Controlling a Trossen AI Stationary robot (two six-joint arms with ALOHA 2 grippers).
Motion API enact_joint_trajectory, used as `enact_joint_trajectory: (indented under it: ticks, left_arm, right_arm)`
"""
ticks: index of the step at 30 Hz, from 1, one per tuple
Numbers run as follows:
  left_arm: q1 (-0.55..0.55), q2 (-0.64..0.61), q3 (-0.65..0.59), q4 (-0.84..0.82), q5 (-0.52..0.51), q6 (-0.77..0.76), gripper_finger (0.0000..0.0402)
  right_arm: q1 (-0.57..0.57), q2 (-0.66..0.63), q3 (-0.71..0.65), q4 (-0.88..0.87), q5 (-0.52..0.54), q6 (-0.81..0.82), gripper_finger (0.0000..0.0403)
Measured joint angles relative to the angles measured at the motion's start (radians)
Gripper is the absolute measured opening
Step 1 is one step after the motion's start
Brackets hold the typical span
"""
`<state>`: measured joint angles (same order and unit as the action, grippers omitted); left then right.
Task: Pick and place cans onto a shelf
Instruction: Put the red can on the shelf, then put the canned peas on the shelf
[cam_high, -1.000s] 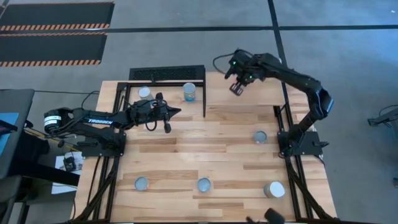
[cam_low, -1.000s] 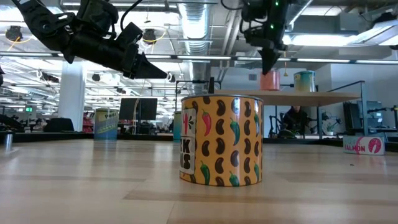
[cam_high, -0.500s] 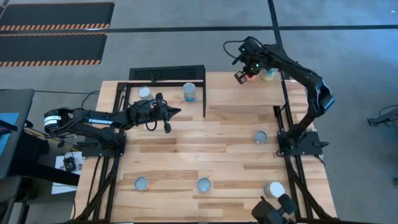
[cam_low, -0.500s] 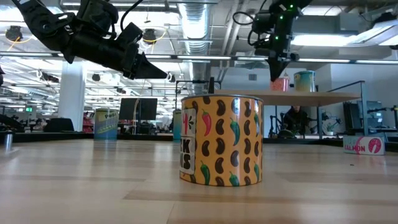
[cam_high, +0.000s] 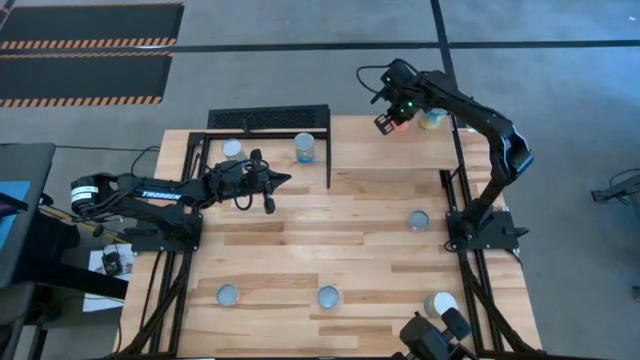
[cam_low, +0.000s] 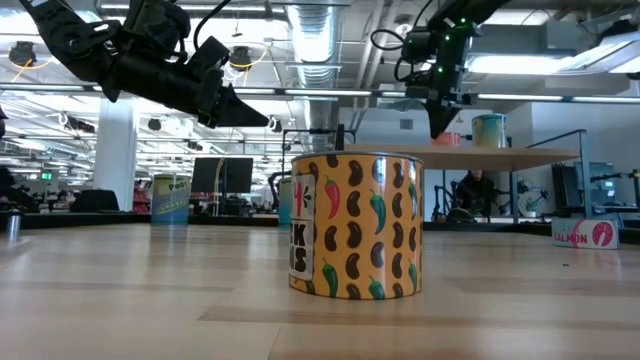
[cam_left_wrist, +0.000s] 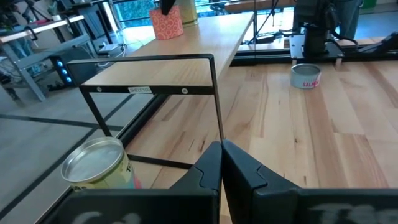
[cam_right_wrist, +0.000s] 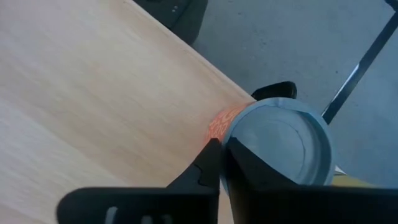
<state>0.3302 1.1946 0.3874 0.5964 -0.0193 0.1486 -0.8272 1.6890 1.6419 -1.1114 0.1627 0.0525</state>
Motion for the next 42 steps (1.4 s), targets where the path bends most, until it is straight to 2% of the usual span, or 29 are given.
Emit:
enact_joint_trajectory:
  ticks: [10,15,18,22,24,26,30,34,42]
  left_arm:
    - [0.000,0.000,0.000,0.000,0.002,0.000,0.0000]
    - [0.000,0.001,0.000,0.015,0.007,-0.002,0.0000]
    - [0.000,0.001,0.000,0.060,0.007,-0.004,0.0000]
    - [-0.002,0.001,0.000,0.072,0.019,-0.005,0.0000]
    - [-0.002,0.001,0.000,0.073,0.021,-0.010,0.0000]
    - [-0.002,0.001,0.000,0.073,0.032,-0.015,0.0000]
    - [-0.003,0.001,0.000,0.075,0.068,-0.014,0.0000]
    - [-0.010,0.001,0.000,0.070,0.070,-0.001,0.0000]
    - [-0.016,0.002,0.000,0.059,0.070,0.023,0.0000]
  right_arm:
    - [0.023,-0.007,-0.001,-0.005,0.060,-0.009,0.0097]
    - [0.088,-0.078,-0.001,-0.006,0.123,-0.035,0.0118]
    - [0.154,-0.143,-0.001,-0.015,0.149,-0.042,0.0110]
    - [0.276,-0.250,-0.046,0.020,0.134,-0.059,0.0060]
    - [0.341,-0.310,-0.114,0.085,0.124,-0.062,0.0025]
    - [0.405,-0.380,-0.210,0.182,0.122,-0.061,0.0010]
    - [0.526,-0.516,-0.440,0.398,0.121,-0.037,0.0019]
    - [0.647,-0.612,-0.661,0.664,0.107,-0.051,0.0008]
    - [0.801,-0.713,-1.035,1.239,-0.054,-0.162,0.0005]
